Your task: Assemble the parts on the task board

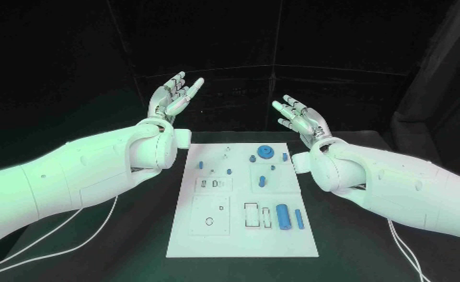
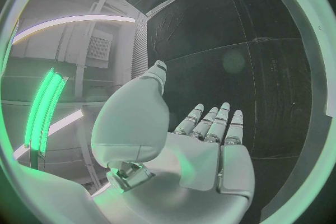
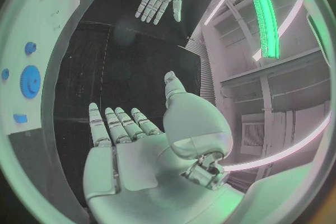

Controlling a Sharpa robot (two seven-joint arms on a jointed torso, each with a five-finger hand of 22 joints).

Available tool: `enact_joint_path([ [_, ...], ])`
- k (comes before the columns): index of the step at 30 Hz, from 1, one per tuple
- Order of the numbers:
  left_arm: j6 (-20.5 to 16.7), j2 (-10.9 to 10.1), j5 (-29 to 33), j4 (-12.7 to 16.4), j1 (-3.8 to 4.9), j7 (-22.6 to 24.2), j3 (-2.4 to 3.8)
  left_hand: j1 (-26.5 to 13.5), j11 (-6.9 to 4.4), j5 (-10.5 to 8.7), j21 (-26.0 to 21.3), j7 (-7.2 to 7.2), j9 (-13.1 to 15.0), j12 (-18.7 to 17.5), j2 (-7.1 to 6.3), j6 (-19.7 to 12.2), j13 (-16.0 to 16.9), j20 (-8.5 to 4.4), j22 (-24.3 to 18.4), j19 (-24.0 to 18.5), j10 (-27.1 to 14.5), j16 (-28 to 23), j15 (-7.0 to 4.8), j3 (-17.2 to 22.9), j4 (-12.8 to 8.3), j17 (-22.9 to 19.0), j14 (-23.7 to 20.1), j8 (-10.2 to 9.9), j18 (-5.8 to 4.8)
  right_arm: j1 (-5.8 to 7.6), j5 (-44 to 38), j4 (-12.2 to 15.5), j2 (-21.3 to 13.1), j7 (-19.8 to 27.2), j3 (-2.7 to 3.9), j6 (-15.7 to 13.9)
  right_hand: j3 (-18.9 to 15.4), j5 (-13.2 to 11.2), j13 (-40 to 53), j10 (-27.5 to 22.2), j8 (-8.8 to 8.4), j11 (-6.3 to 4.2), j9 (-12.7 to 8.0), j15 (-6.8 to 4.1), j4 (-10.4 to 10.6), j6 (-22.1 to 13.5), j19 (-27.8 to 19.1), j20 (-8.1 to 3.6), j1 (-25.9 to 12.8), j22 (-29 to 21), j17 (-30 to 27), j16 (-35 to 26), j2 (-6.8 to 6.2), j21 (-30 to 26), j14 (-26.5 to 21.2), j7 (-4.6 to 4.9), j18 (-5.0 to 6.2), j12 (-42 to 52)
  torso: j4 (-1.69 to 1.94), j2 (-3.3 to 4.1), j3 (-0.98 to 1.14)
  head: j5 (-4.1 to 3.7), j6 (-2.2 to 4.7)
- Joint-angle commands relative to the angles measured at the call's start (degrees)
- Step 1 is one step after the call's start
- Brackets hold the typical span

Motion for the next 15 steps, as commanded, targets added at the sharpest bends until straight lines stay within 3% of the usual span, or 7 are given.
enact_joint_path([
  [1,3.91,0.11,1.19,-0.19,0.15,2.85,-0.03,1.27,0.47,0.25,0.25,6.18,0.07,0.23,-0.04,0.45,0.07,0.48,0.09,0.10,0.06,0.29,0.14,0.13,0.44,0.07,0.41,0.36,0.60,0.56,-7.11,-1.52,0.57,-3.07,-0.08,10.65,-0.41,0.32,0.06,0.15,0.33,0.67,0.07,0.55,-0.06,0.41,0.08,0.46,1.13,0.07,0.06,0.23,0.22,0.20,0.06,7.41,1.05,0.24,-0.01,0.02,0.00,-0.01,-0.01],
  [7,3.91,0.11,1.19,-0.19,0.15,2.85,-0.03,1.35,0.57,0.25,0.26,6.28,0.08,0.25,0.02,0.49,0.09,0.49,0.10,0.10,0.15,0.37,0.21,0.12,0.43,0.13,0.76,0.37,0.60,1.02,-8.92,-2.95,1.08,-3.90,-0.18,13.51,-0.24,0.01,0.18,1.34,0.45,1.23,0.17,1.02,-1.38,1.26,0.41,0.45,3.04,0.14,0.13,0.31,0.34,0.31,0.68,7.96,1.17,0.38,-0.01,0.02,0.00,-0.01,-0.01],
  [8,3.91,0.11,1.19,-0.19,0.15,2.85,-0.03,1.41,0.65,0.25,0.28,6.37,0.09,0.27,0.06,0.59,0.11,0.50,0.11,0.13,0.27,0.41,0.26,0.11,0.42,0.16,0.90,0.39,0.59,1.03,-8.96,-2.98,1.09,-3.91,-0.18,13.57,-0.04,-0.20,0.26,2.25,0.53,1.47,0.24,1.22,-2.09,1.86,0.76,0.44,4.08,0.19,0.22,0.43,0.39,0.38,1.63,8.17,1.27,0.49,-0.01,0.02,0.00,-0.01,-0.01],
  [9,4.97,-1.10,1.21,-0.35,0.16,2.43,-0.03,1.43,0.67,0.25,0.28,6.39,0.10,0.28,0.07,0.62,0.11,0.51,0.11,0.15,0.30,0.42,0.27,0.11,0.42,0.17,0.95,0.40,0.59,1.05,-9.07,-2.99,-0.52,-2.75,-0.16,11.21,0.35,-0.66,0.42,3.98,0.71,1.83,0.38,1.55,-3.16,3.08,1.99,0.40,5.69,0.37,0.43,0.76,0.46,0.65,3.81,8.55,1.64,0.72,-0.10,0.04,0.04,-0.03,-0.35],
  [12,5.30,-1.31,1.21,-0.31,0.16,2.26,-0.03,1.69,1.07,0.22,0.41,6.81,0.17,0.38,0.23,1.22,0.19,0.54,0.20,0.44,0.93,0.67,0.51,0.05,0.41,0.36,2.07,0.51,0.46,1.06,-10.58,-3.80,-0.50,-2.09,-0.15,9.97,1.70,-1.51,1.45,15.06,2.17,2.65,1.25,1.58,-6.56,10.52,11.96,0.29,10.86,1.86,1.71,3.64,0.37,3.34,17.16,9.13,3.71,2.81,-0.20,-0.02,-0.02,-0.04,-0.38],
  [13,5.45,-1.42,1.21,-0.22,0.16,2.22,-0.03,1.83,1.32,0.19,0.54,7.06,0.23,0.46,0.42,1.70,0.25,0.56,0.29,0.81,1.50,0.95,0.69,0.10,0.40,0.55,3.27,0.59,0.34,1.07,-11.51,-4.07,-0.51,-1.91,-0.14,9.53,2.12,-1.91,1.87,20.76,2.93,2.42,1.65,0.99,-7.68,14.35,17.46,0.20,12.47,2.68,2.10,4.90,0.24,5.07,22.96,9.02,4.62,3.91,-0.17,0.01,-0.08,-0.08,-0.39],
  [15,5.71,-1.66,1.21,0.01,0.16,2.22,-0.03,2.13,1.86,0.15,0.87,7.61,0.37,0.65,0.76,3.00,0.39,0.57,0.49,1.67,2.94,1.48,1.10,0.20,0.35,0.87,5.45,0.80,-0.04,1.12,-13.16,-4.46,-0.53,-1.71,-0.13,8.85,2.71,-2.19,2.61,31.45,4.47,1.41,2.39,-0.38,-9.23,21.62,23.69,0.19,14.52,3.57,2.68,7.04,0.04,7.44,32.92,8.42,6.00,6.19,-0.05,0.09,-0.13,-0.18,-0.42],
])
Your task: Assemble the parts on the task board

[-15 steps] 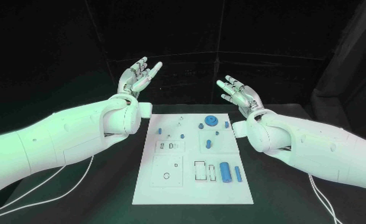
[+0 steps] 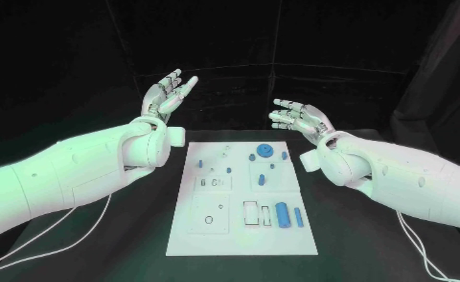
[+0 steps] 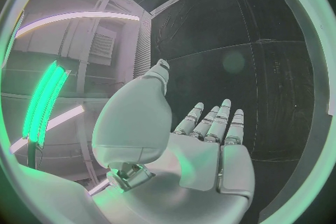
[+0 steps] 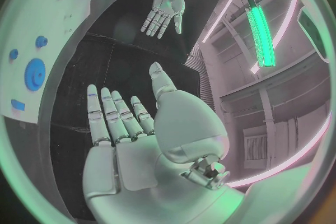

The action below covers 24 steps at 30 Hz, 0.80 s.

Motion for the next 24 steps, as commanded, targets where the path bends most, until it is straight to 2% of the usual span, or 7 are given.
enact_joint_path([
  [1,2.52,-0.25,0.17,0.65,0.13,0.99,0.05,0.85,0.43,0.04,0.70,7.68,0.21,0.52,0.35,1.85,0.20,-0.09,0.30,1.43,2.19,0.80,0.48,0.14,0.05,0.44,3.02,0.46,-0.22,0.30,-6.06,-0.43,0.25,1.07,0.06,-1.14,0.76,-0.40,0.77,12.41,2.13,-1.41,1.00,-1.75,-2.11,10.00,7.07,-0.12,2.73,0.96,0.62,2.57,-0.30,2.80,11.70,7.08,2.04,2.68,0.11,0.11,-0.13,-0.15,-0.05],
  [5,3.50,-1.16,0.17,1.67,0.13,1.08,0.04,2.31,1.69,-0.23,3.67,8.56,0.98,2.73,2.03,9.20,1.29,-0.17,1.92,9.36,13.36,4.94,1.60,0.75,-0.75,2.41,16.98,1.95,-1.20,0.88,-10.70,-1.09,0.35,0.96,0.07,-2.10,1.55,-0.40,0.34,18.09,3.73,-3.15,1.52,-3.78,-4.16,20.47,12.32,-0.81,4.70,1.21,0.38,3.55,-0.20,4.90,18.67,5.56,3.31,3.29,0.08,0.38,-0.01,-0.05,0.06],
  [8,4.38,-1.99,0.16,2.64,0.12,1.08,0.03,3.26,0.40,-0.30,11.32,8.11,2.06,6.61,3.46,20.17,2.62,-0.15,5.64,28.83,29.91,8.38,-0.59,0.63,-2.54,3.55,26.55,4.48,0.68,1.61,-15.11,-1.63,0.41,0.37,0.08,-2.50,2.08,-0.34,0.12,22.32,3.82,-4.53,1.25,-5.24,-5.90,25.57,16.18,-2.35,5.28,1.13,0.19,3.63,0.09,6.16,23.65,4.61,3.42,3.01,0.18,0.91,-0.01,-0.07,0.19],
  [10,4.96,-2.53,0.13,3.32,0.12,1.01,0.03,3.69,-1.01,-0.30,13.82,6.86,3.05,8.61,4.31,30.14,2.93,-0.45,6.44,34.96,36.59,9.88,-2.25,0.41,-3.95,3.95,31.43,7.06,2.20,2.13,-17.95,-1.93,0.42,-0.17,0.08,-2.61,2.39,-0.07,0.15,24.70,3.45,-5.13,0.98,-6.30,-6.89,26.89,18.40,-3.28,5.28,1.16,0.38,3.92,0.40,6.95,26.76,4.20,3.37,2.78,0.28,1.37,0.05,-0.11,0.46],
  [11,5.24,-2.83,0.05,3.70,0.12,0.93,0.03,3.75,-1.61,-0.29,14.67,6.34,3.23,9.23,4.74,32.51,2.96,-0.82,6.66,37.29,38.81,10.46,-2.93,0.32,-4.48,4.12,33.60,7.79,2.46,2.42,-19.55,-2.09,0.41,-0.52,0.08,-2.62,2.46,0.09,0.07,25.80,3.20,-5.35,0.87,-6.80,-7.30,27.54,19.71,-3.84,5.05,1.22,0.41,3.92,0.50,7.46,28.26,3.97,3.22,2.46,0.32,1.60,0.04,-0.09,0.39],
  [18,7.59,-5.19,-1.98,7.32,0.12,-0.18,0.02,3.54,-4.49,-0.26,16.88,4.24,2.42,9.93,6.62,38.56,2.81,-4.02,6.56,47.64,48.57,12.26,-6.38,-0.57,-7.29,6.43,45.16,7.83,2.66,4.84,-34.01,-3.89,0.99,-6.03,0.10,-1.20,3.00,0.21,0.08,30.29,1.83,-6.76,0.72,-8.85,-7.59,30.51,24.88,-6.30,5.11,1.73,1.00,3.81,0.12,9.98,35.40,3.17,3.22,0.20,1.00,3.47,0.04,-0.52,1.13],
  [24,8.16,-7.24,-2.94,11.31,0.05,-0.22,-0.01,3.88,-5.20,-0.24,17.01,3.74,2.08,9.25,7.20,40.52,2.95,-4.99,6.18,50.55,51.56,12.04,-7.29,-0.75,-8.67,8.13,48.01,7.40,2.60,5.85,-47.60,-4.37,1.80,-12.38,0.13,1.17,2.99,0.13,0.17,33.30,1.58,-8.18,0.92,-11.56,-7.58,32.98,31.69,-9.25,5.65,4.06,3.58,7.30,-1.23,15.22,44.86,1.98,3.29,-0.87,1.60,5.17,-0.30,-1.12,1.30],
])
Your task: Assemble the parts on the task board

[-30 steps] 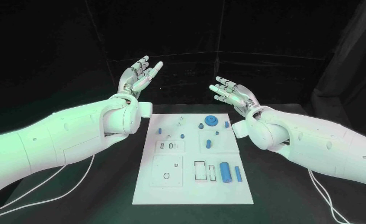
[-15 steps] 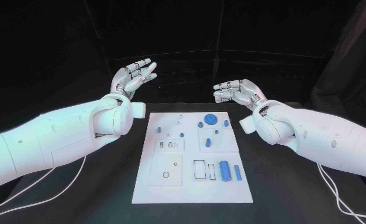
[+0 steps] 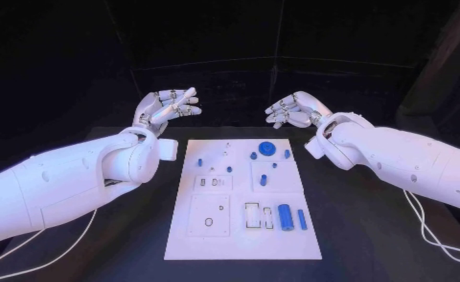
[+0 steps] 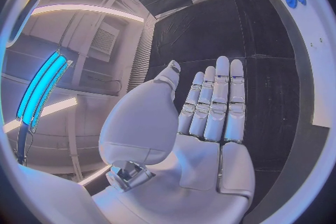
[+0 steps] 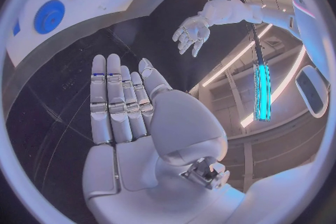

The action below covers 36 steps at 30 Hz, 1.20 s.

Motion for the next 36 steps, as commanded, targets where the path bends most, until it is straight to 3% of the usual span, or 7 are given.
enact_joint_path([
  [1,2.30,-0.63,-1.80,1.88,0.00,0.21,0.00,0.26,-0.06,-0.25,0.14,-0.07,-0.14,-0.62,0.60,0.62,0.05,-0.04,-0.20,0.90,0.84,-0.31,-0.04,0.11,-0.77,0.54,0.79,-0.40,0.82,0.41,-16.68,-0.08,0.57,-7.17,0.03,2.68,0.12,0.08,0.08,1.43,-0.25,-0.69,0.16,-1.37,0.04,1.48,3.90,-1.80,0.12,1.55,1.72,2.65,-1.07,3.28,5.38,-0.53,0.82,-0.54,0.66,1.72,-0.31,-0.37,0.09],
  [6,2.61,-0.98,-1.96,3.97,-0.30,0.33,-0.29,0.45,0.01,-0.26,-0.15,-0.01,-0.24,-1.20,0.69,0.66,-0.05,-0.06,-0.44,1.07,0.88,-0.82,0.02,0.12,-1.26,0.89,0.71,-0.75,0.76,0.65,-27.13,-0.21,1.60,-10.72,0.05,5.07,0.05,0.03,0.09,2.78,-1.00,-1.50,0.05,-2.57,0.12,2.64,7.78,-3.69,-0.16,4.51,6.24,9.81,-1.61,8.80,9.58,-1.34,0.59,-1.43,1.20,2.70,-0.32,-0.97,0.31],
  [15,3.28,-1.10,-2.02,6.73,-0.69,-0.08,-0.63,0.36,0.22,-0.27,-0.67,0.21,-0.33,-1.98,0.78,0.50,-0.17,0.06,-0.81,0.99,0.70,-1.57,0.22,0.02,-1.68,1.28,0.42,-1.28,0.71,0.77,-40.45,0.08,3.03,-14.71,0.10,8.05,0.24,0.03,0.08,0.91,-2.25,-1.60,-0.01,-2.70,0.08,2.59,7.94,-3.95,-1.04,10.58,16.72,26.39,-2.25,18.61,9.24,-1.66,0.46,-1.48,1.46,4.58,-0.46,-1.72,0.68],
  [18,3.63,-1.39,-2.02,7.43,-0.72,-0.17,-0.66,0.33,0.26,-0.26,-0.75,0.25,-0.33,-2.09,0.78,0.45,-0.18,0.09,-0.87,0.98,0.67,-1.68,0.25,-0.01,-1.75,1.34,0.38,-1.37,0.70,0.84,-42.95,0.32,3.33,-15.49,0.11,8.70,0.64,-0.10,0.11,-0.35,-2.22,-1.59,0.00,-2.50,0.18,1.96,8.23,-3.71,-1.06,15.06,30.97,40.39,-2.25,24.18,9.59,-1.44,0.17,-1.38,1.50,5.09,-0.49,-1.82,0.87],
  [21,3.84,-1.65,-2.02,7.93,-0.74,-0.26,-0.67,0.32,0.31,-0.26,-0.86,0.31,-0.34,-2.26,0.76,0.38,-0.20,0.12,-0.95,0.96,0.63,-1.85,0.29,-0.05,-1.87,1.43,0.33,-1.49,0.70,0.89,-44.33,0.66,3.51,-15.91,0.11,9.14,1.08,-0.29,0.11,-0.67,-2.17,-1.40,0.02,-2.32,0.10,1.60,8.62,-3.51,-1.10,23.20,38.98,48.23,-2.49,31.66,9.06,-1.49,-0.55,-1.37,1.54,5.42,-0.51,-1.79,0.92],
  [27,3.98,-1.85,-2.02,8.06,-0.74,-0.90,-0.68,0.46,0.48,-0.23,-1.19,0.50,-0.36,-2.78,1.07,0.04,-0.27,0.23,-1.20,0.96,0.37,-2.32,0.41,0.11,-2.29,1.75,0.25,-1.86,0.70,0.93,-45.28,1.40,3.91,-15.85,0.12,10.11,2.08,-0.38,0.10,-0.45,-2.24,-1.44,0.00,-2.26,0.09,1.50,9.43,-3.05,-1.18,33.67,48.03,56.41,-2.49,40.58,9.06,-1.49,-1.67,-1.43,1.64,5.82,-0.50,-1.82,1.25],
  [36,4.12,-1.93,-2.02,7.87,-0.73,-1.43,-0.68,0.53,0.59,-0.23,-1.35,0.62,-0.37,-2.96,1.21,-0.25,-0.34,0.29,-1.33,0.98,0.16,-2.57,0.48,0.20,-2.53,1.92,0.21,-2.04,0.70,0.94,-46.01,1.30,4.52,-15.89,0.12,11.55,2.80,-0.61,0.11,-0.41,-2.20,-1.30,0.02,-2.27,0.11,1.57,9.33,-2.74,-1.20,36.88,50.36,58.84,-2.39,43.54,8.79,-1.47,-2.02,-1.41,1.70,6.02,-0.49,-1.76,0.85],
])
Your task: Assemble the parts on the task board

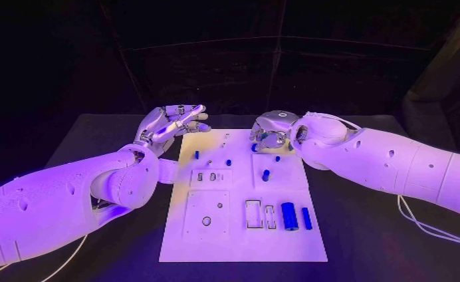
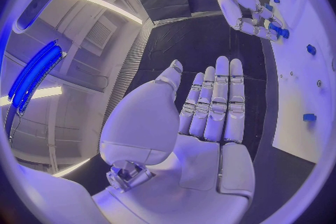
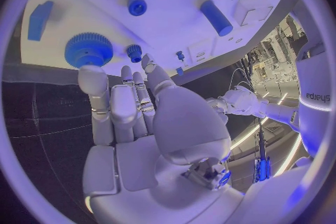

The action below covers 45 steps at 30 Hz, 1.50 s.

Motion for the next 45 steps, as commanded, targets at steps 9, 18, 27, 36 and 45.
enact_joint_path([
  [9,1.30,0.02,-0.46,0.00,0.09,-0.57,0.05,-0.03,0.56,-0.22,-0.34,0.37,-0.08,-0.34,0.74,-0.20,-0.13,0.31,-0.18,0.07,-0.26,-0.47,0.37,0.06,-0.44,0.22,-0.24,-0.42,0.73,0.16,-1.82,-1.24,1.01,-0.45,0.05,2.82,1.20,0.17,0.06,0.10,-0.23,0.07,-0.03,0.16,0.10,-0.10,-0.20,0.42,-0.41,1.40,0.78,1.36,0.44,1.64,1.70,0.07,-0.71,-0.11,0.15,0.46,-0.02,-0.36,0.13],
  [18,1.52,0.02,-0.46,-0.17,0.10,-0.90,0.05,-0.04,0.63,-0.22,-0.46,0.46,-0.08,-0.46,0.91,-0.39,-0.18,0.35,-0.27,0.07,-0.45,-0.63,0.43,0.15,-0.54,0.34,-0.28,-0.52,0.72,0.16,-1.96,-1.63,1.16,-0.62,0.05,3.88,3.59,0.01,0.07,1.08,-0.12,-0.06,0.01,0.03,0.01,0.70,-0.54,0.49,-0.07,2.82,1.31,2.30,1.09,3.15,1.43,0.11,-0.79,-0.06,0.11,0.68,0.01,-0.38,-0.61],
  [27,1.70,-0.04,-0.46,-0.27,0.11,-1.07,0.05,-0.14,0.70,-0.22,-0.56,0.52,-0.07,-0.54,1.08,-0.51,-0.21,0.39,-0.34,0.06,-0.58,-0.77,0.47,0.20,-0.56,0.44,-0.30,-0.58,0.72,0.16,-2.04,-1.96,1.69,-0.51,0.04,4.42,6.48,-1.88,0.09,1.98,-0.13,-0.21,0.00,-0.06,0.04,1.49,-0.66,0.46,-0.17,4.17,1.62,3.05,1.29,4.51,1.29,0.07,-0.91,-0.09,0.16,0.89,0.03,-0.45,-0.78],
  [36,1.87,0.04,-0.46,-0.42,0.11,-1.16,0.05,-0.16,0.70,-0.22,-0.57,0.53,-0.07,-0.54,1.11,-0.52,-0.21,0.39,-0.35,0.06,-0.59,-0.78,0.48,0.21,-0.56,0.45,-0.30,-0.59,0.72,0.15,-3.23,-2.66,2.32,-1.13,0.03,2.13,8.28,-2.33,0.13,2.38,-0.15,-0.19,0.00,-0.03,0.15,1.75,-0.78,0.51,-0.73,4.67,1.76,3.46,1.22,5.09,1.24,0.13,-0.94,-0.06,0.11,0.89,0.04,-0.49,-0.73],
  [45,1.92,-0.12,-0.46,-0.37,0.12,-1.17,0.05,-0.23,0.72,-0.21,-0.61,0.55,-0.06,-0.57,1.24,-0.56,-0.22,0.41,-0.39,0.07,-0.64,-0.83,0.49,0.25,-0.55,0.51,-0.29,-0.60,0.72,0.15,-2.00,-1.73,2.23,-2.00,0.04,-3.67,9.97,-2.61,0.18,2.88,-0.13,-0.35,0.01,-0.13,0.12,2.03,-0.59,0.44,-0.93,5.44,1.98,3.85,1.18,5.75,1.26,0.02,-1.04,-0.04,0.23,0.95,-0.03,-0.35,-0.48],
])
